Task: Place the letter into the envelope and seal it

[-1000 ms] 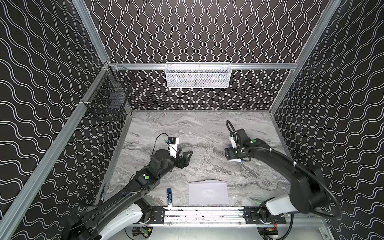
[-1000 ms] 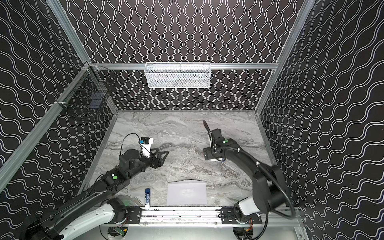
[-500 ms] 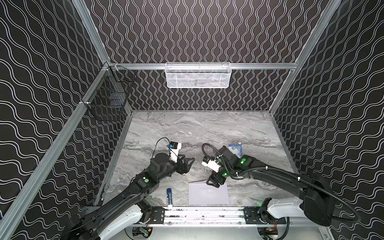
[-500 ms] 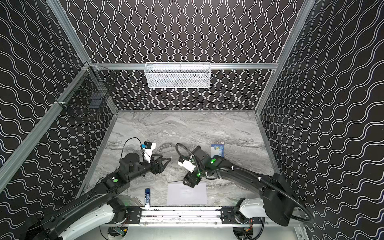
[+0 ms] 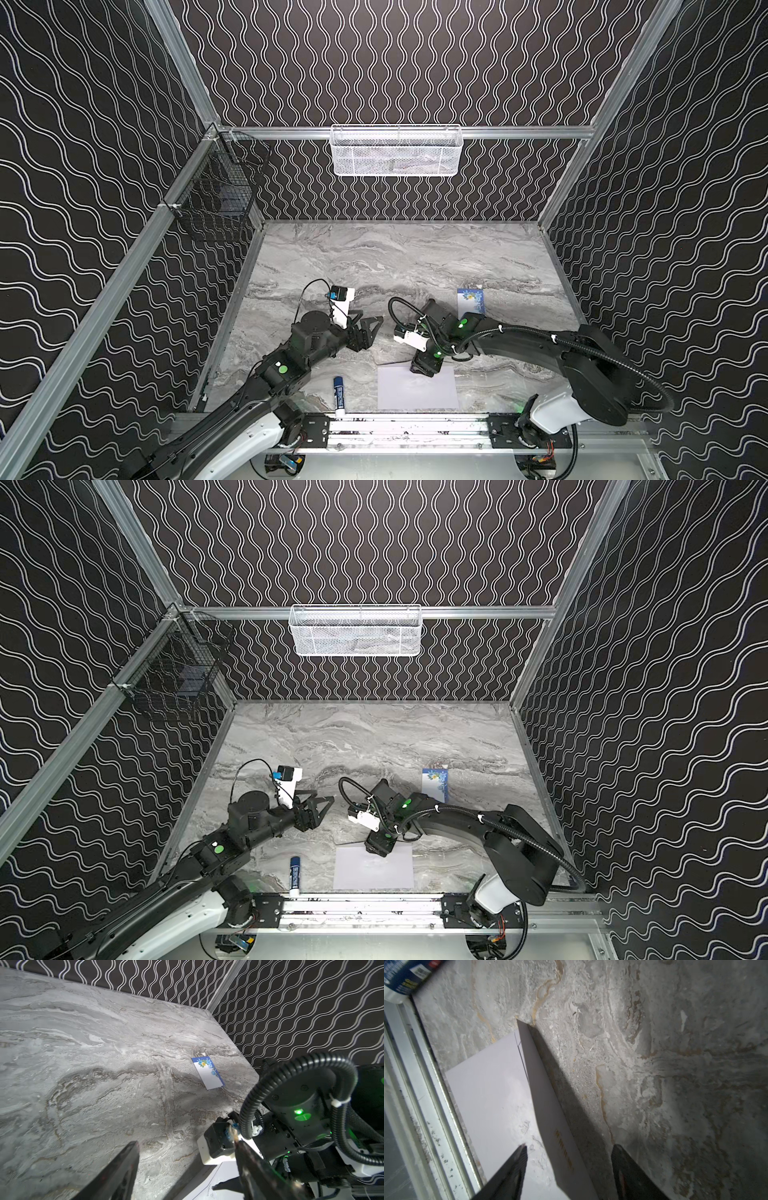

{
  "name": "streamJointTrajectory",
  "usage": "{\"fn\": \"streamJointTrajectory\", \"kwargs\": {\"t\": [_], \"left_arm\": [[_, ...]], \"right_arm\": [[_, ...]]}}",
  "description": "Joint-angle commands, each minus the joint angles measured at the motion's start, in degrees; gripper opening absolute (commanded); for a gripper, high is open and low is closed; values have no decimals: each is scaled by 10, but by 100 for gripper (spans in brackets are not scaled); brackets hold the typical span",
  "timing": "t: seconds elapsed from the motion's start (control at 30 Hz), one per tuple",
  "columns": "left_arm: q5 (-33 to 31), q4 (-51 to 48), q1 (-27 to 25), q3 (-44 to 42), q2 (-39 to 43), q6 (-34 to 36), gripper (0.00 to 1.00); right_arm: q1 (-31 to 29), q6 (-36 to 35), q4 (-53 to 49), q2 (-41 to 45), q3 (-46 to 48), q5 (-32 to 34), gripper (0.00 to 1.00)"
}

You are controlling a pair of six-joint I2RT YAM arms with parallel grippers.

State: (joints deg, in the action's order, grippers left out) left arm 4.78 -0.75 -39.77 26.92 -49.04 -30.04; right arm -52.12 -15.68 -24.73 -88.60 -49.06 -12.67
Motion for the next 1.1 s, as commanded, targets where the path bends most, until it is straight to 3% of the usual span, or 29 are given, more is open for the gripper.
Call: {"fn": "streamJointTrajectory", "kwargs": {"t": [0.0, 0.3, 0.53, 0.8, 1.07], "left_arm": [[-7, 7, 0, 0, -3, -2, 77], [-13, -3, 0, 15, -8, 7, 77], [-18, -3, 0, 19, -12, 10, 77], [-20, -1, 0, 20, -17, 12, 77], [-25, 2, 0, 11, -17, 10, 77]], "right_arm": [[-1, -20, 36, -16, 4, 11, 59], [8, -12, 54, -31, -9, 11, 38], [49, 32, 59, -33, -24, 31, 22], [91, 133, 53, -47, -66, 25, 21], [100, 213, 57, -54, -72, 5, 13]]}}
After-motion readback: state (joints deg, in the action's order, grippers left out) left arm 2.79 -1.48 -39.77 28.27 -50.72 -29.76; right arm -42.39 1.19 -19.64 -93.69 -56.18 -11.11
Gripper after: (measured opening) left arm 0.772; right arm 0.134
